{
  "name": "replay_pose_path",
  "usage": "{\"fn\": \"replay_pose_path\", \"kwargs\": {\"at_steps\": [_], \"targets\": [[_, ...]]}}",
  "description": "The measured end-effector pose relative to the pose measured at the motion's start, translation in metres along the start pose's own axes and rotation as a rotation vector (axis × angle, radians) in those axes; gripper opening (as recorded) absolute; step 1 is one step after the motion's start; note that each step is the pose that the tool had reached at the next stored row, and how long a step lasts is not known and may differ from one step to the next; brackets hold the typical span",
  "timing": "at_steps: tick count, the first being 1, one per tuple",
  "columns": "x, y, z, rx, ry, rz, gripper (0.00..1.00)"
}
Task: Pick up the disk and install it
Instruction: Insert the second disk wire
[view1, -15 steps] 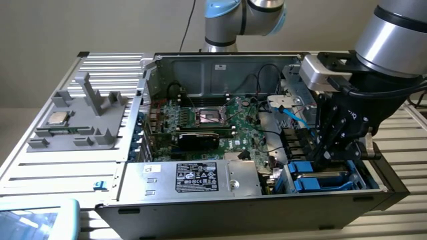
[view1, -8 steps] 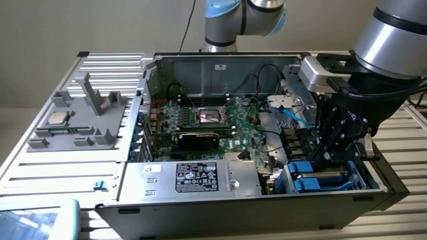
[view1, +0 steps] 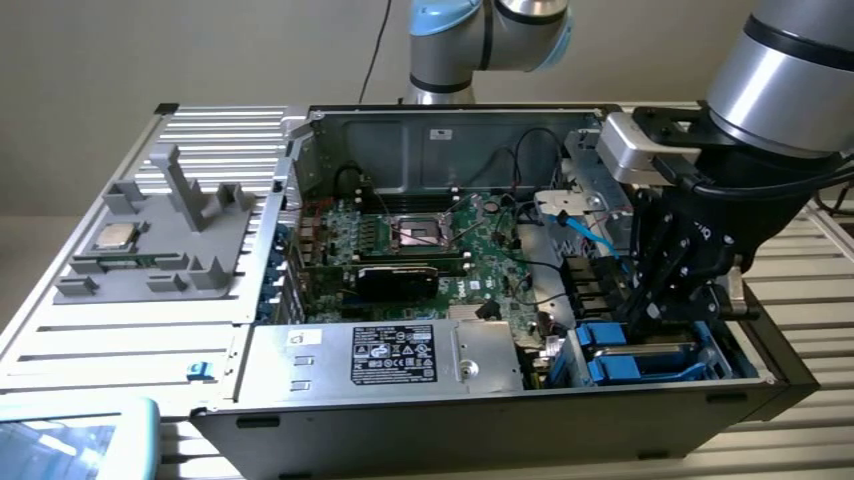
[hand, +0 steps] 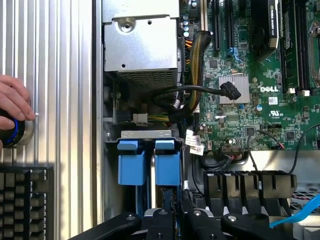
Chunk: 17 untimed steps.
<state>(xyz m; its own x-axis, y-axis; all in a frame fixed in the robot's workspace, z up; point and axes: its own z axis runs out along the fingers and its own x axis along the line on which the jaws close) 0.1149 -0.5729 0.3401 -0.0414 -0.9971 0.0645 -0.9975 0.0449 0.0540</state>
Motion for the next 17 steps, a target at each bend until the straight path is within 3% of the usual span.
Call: {"fn": "replay_pose_path", "kwargs": {"at_steps": [17], "targets": [[0.0013,-0.0017,0.0038,0.001,-0.0012,0.0,0.16]]}}
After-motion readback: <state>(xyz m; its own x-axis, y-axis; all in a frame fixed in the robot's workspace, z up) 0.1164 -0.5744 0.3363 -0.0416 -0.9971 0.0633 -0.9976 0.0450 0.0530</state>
